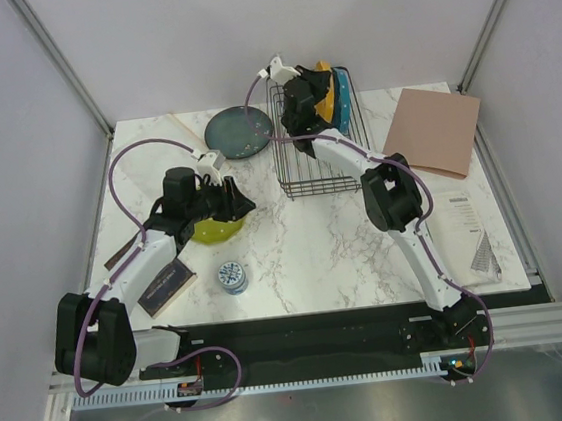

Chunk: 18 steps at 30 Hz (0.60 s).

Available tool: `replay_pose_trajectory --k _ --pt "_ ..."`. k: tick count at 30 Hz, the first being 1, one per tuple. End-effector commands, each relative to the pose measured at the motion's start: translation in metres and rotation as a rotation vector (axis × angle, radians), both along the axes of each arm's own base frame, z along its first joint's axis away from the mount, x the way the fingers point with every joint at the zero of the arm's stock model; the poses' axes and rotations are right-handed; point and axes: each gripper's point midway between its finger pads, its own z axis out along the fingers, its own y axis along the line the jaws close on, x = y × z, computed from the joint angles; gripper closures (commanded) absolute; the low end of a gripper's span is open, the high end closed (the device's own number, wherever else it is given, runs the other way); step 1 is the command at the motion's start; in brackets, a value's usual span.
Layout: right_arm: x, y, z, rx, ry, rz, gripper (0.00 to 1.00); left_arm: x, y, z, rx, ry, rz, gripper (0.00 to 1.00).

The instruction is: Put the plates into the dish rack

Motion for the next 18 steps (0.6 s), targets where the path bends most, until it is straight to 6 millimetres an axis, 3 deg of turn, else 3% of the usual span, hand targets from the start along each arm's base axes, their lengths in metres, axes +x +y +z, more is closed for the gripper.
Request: replay_pose_trajectory --k 1,7,11,18 --pt "-0.004 -0.004 0.033 0.026 -0.096 -0.006 1.00 0.006 0.001 0.012 -0.021 -0.046 0.016 0.51" --pt "-0.004 -0.005 0.044 0.013 -0.128 0.004 1.00 0.009 -0.001 0.017 -0.035 -0.064 0.013 0.51" --pt "-0.007 -0.004 0.082 0.029 -0.219 0.018 1.00 0.009 0.001 0.018 -0.032 -0.070 0.016 0.51" --pt "-0.015 -0.004 0.125 -0.005 -0.288 0.047 1.00 0.006 0.000 0.017 -0.042 -0.072 0.012 0.51"
